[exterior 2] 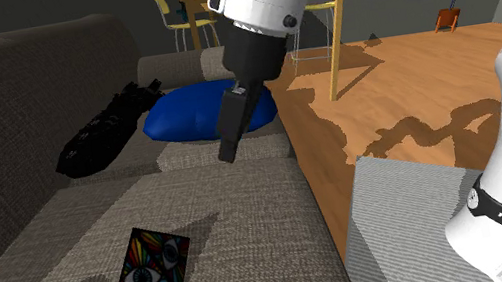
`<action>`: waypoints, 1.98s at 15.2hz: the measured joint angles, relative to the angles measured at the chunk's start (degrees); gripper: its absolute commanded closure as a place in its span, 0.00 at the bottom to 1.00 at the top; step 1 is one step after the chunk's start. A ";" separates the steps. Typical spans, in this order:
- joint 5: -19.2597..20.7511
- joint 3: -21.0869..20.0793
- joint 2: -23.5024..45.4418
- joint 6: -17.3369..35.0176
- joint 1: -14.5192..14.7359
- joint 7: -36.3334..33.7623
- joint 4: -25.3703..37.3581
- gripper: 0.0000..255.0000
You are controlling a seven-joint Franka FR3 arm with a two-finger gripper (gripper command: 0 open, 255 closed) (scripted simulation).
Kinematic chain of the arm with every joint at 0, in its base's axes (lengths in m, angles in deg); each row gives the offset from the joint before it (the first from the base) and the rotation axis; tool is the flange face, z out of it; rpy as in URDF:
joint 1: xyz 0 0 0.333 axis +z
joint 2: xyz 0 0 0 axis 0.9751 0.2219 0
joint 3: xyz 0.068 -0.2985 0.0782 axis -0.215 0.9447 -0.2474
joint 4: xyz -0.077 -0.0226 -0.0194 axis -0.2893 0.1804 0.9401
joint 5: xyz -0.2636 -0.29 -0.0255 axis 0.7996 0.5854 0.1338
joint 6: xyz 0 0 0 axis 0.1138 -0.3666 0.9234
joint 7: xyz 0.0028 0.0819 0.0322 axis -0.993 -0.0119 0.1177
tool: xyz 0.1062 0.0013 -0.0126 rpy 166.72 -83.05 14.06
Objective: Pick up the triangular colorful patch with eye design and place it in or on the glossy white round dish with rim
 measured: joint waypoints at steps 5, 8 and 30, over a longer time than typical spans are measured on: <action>-0.77 -2.83 9.83 13.81 2.31 0.56 1.51 0.00; -0.21 -4.35 15.89 21.49 3.08 0.87 3.09 0.00; 18.22 -5.50 32.62 34.84 2.46 -12.84 10.44 1.00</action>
